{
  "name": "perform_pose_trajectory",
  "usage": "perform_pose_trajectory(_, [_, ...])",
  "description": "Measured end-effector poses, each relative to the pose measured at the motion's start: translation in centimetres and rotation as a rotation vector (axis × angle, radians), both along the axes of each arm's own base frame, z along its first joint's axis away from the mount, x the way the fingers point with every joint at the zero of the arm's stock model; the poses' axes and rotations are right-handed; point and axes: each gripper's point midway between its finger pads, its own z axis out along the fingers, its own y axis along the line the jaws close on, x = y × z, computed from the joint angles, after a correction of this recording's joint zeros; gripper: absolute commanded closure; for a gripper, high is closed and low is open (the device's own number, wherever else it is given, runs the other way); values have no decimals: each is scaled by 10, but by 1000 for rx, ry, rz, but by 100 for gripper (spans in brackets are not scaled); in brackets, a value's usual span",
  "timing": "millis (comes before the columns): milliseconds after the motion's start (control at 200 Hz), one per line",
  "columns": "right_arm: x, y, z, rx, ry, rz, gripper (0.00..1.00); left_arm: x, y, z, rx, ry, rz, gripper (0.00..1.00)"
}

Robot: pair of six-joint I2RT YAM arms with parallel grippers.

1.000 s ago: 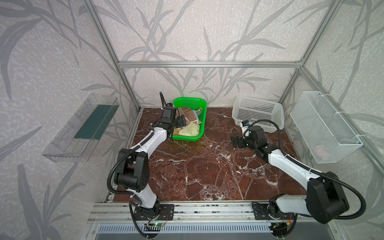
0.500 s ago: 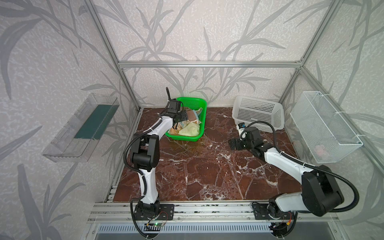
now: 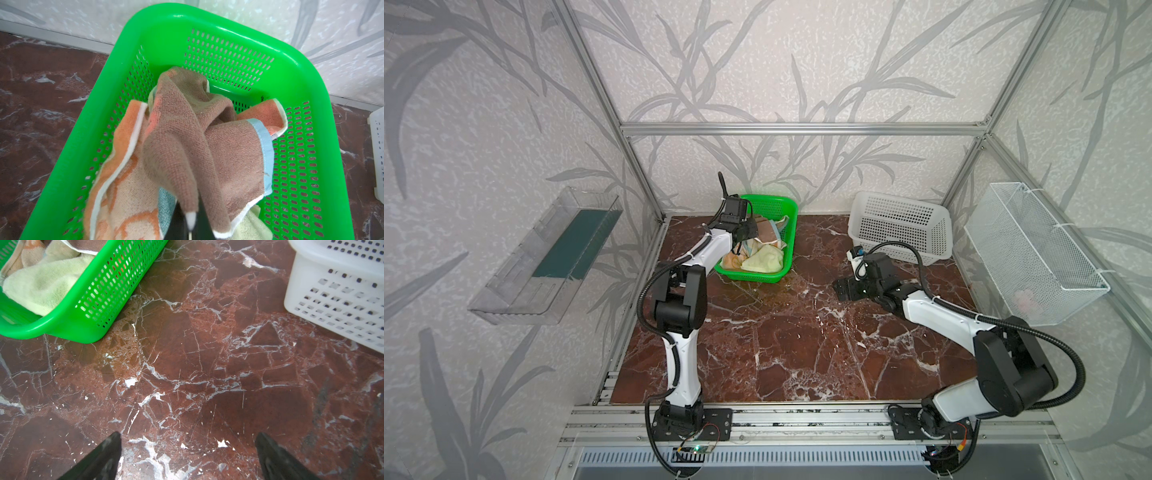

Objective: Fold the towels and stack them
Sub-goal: 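Grasp the brown-and-coral towel with the left gripper and lift it out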

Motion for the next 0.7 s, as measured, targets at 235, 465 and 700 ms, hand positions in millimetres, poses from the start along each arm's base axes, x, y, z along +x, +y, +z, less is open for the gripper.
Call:
perform_pose_trajectory(235, [1, 9, 5, 15, -23, 21, 1, -25, -30, 41, 28, -92, -106, 100])
perform_pose_trajectory(465, [5, 14, 16, 39, -72, 28, 1, -72, -85, 151, -29, -316, -299, 100])
perform_pose_trajectory(700, [-5, 14, 35, 80, -146, 42, 1, -139, -145, 214, -136, -436, -540, 100])
